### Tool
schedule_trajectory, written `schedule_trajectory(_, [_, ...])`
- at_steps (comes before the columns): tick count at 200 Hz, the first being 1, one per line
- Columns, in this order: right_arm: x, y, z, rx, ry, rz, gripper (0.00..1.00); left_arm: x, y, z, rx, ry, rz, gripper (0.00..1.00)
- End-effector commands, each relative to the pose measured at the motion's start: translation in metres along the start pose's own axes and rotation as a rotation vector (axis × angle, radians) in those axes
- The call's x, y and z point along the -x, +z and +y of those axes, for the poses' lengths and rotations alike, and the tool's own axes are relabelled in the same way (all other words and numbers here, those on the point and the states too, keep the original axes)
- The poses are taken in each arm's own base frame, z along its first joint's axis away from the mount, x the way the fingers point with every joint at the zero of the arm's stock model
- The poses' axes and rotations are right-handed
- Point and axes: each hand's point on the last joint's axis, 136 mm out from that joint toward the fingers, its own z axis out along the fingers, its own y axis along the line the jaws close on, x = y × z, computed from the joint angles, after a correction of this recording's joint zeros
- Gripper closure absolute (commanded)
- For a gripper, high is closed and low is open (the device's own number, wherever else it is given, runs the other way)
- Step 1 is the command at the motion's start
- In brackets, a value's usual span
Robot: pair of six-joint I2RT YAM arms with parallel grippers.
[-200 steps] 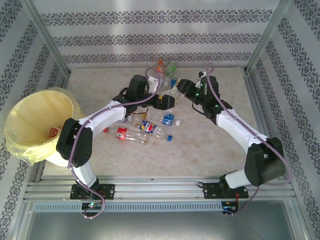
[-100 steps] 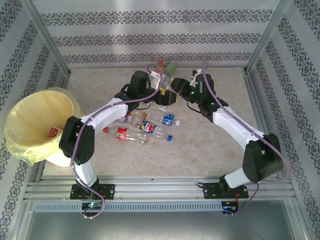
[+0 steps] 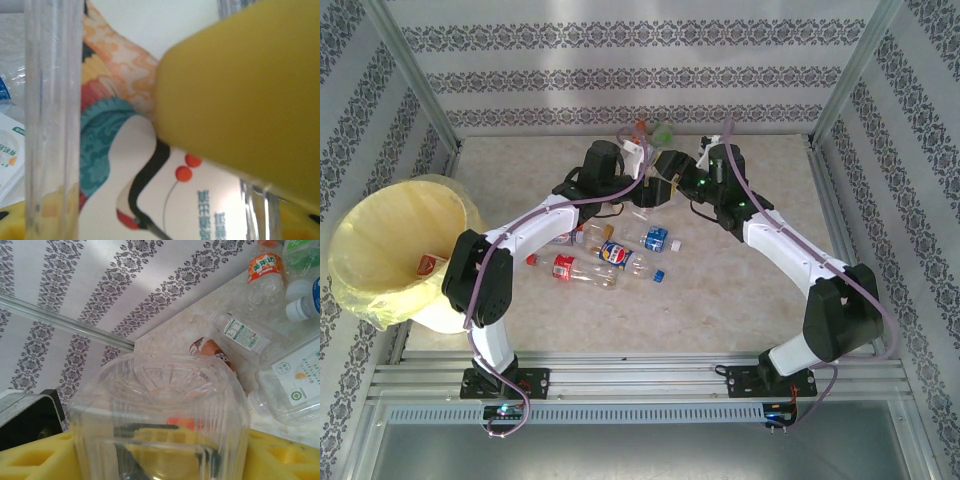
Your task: Put the plastic bottles in the bin
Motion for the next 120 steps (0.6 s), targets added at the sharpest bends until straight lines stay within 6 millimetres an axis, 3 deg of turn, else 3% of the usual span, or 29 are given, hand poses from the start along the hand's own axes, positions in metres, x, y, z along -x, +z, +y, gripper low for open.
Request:
schedule_trajectory(1, [0.018,-0.014,0.037,0.092,-0.019,-0.051,0.25,0.013,-0.007,-0.004,0.026,0.023,-0.051,0.41])
schedule_trajectory(39, [0.028,-0.027,0.044,0.107,-0.022,-0.089,0.11,0.014,-0.011,0.000,0.062,0.030,-0.062,0.47])
schedule_trajectory(53, [0.038,-0.038,0.042,0.092,-0.021,-0.137,0.02,0.016,-0.018,0.005,0.108,0.029,-0.066,0.49])
schedule_trajectory(66, [0.048,-0.049,0.037,0.068,-0.026,-0.194,0.02,0.019,-0.029,0.012,0.179,0.028,-0.077,0.49])
schedule_trajectory(90, [0.063,-0.068,0.013,-0.019,-0.038,-0.295,0.02,0.029,-0.066,0.028,0.362,0.018,-0.137,0.49])
schedule_trajectory(120, [0.071,-0.079,-0.018,-0.058,-0.018,-0.328,0.02,0.034,-0.129,0.061,0.686,-0.033,-0.186,0.48])
